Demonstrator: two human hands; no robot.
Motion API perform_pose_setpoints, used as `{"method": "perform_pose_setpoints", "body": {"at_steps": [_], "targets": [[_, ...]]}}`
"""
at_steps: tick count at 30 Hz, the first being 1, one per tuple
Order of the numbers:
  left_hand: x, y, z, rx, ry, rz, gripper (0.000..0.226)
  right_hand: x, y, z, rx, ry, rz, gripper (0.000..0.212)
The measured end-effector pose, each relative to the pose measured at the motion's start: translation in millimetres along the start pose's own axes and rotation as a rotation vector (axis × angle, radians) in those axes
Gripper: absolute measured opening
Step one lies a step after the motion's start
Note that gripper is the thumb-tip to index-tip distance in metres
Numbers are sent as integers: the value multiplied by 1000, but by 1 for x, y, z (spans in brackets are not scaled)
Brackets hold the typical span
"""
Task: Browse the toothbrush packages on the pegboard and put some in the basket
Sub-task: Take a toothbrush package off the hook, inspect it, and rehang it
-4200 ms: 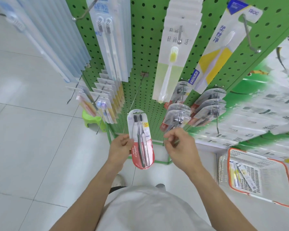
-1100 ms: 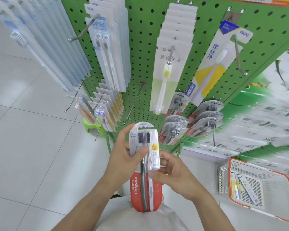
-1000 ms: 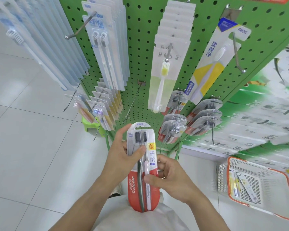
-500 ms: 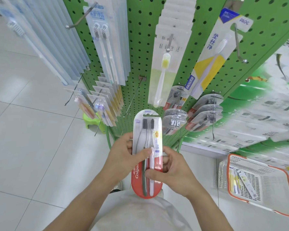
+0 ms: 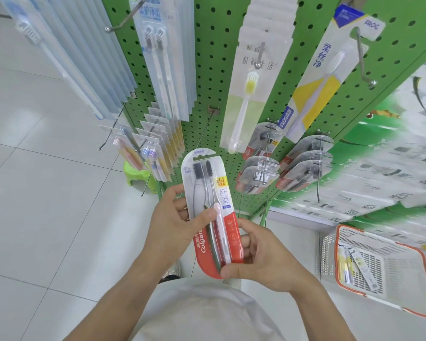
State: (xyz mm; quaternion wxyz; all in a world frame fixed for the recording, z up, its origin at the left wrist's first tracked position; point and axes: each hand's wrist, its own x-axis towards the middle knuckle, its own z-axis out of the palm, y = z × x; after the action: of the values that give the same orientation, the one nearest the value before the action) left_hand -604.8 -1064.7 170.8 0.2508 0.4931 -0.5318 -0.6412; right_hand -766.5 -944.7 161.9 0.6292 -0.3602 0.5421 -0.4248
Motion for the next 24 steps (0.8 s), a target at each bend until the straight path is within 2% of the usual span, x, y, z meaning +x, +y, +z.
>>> {"method": "perform_pose_setpoints", "body": {"at_steps": [2, 4, 7, 9, 11, 13, 16, 18, 19, 22, 24], "targets": [[-1, -2, 0, 35, 34, 3, 84, -1, -1, -1, -88, 31, -11, 72], [-1, -2, 2, 117, 40, 16, 88, -1, -2, -1, -295, 124, -50, 70], [-3, 5, 7, 61, -54, 19, 70, 1, 1, 5, -643, 199, -176, 75], [-4, 7, 9, -65, -68, -11, 47, 2, 3, 11, -734, 186, -231, 77], [-3, 7, 6, -50, -2, 11, 23, 2, 3, 17, -686, 185, -247, 75], [-1, 4, 1, -29, 2, 15, 21, 3, 4, 19, -612, 214, -255, 71], [-1, 5, -4, -87, -105, -74, 25, 11, 3, 18, -462, 345, -261, 58], [-1, 2, -4, -66, -165, -103, 20, 17, 0, 14, -339, 425, -227, 57], [-1, 0, -4, -39, -146, -81, 18, 19, -3, 11, -298, 442, -211, 58], [0, -2, -4, -11, -13, -37, 39, 21, -5, 5, -198, 422, -163, 62], [-1, 0, -3, 12, -28, -19, 55, 24, -4, 2, -209, 418, -150, 48]]}}
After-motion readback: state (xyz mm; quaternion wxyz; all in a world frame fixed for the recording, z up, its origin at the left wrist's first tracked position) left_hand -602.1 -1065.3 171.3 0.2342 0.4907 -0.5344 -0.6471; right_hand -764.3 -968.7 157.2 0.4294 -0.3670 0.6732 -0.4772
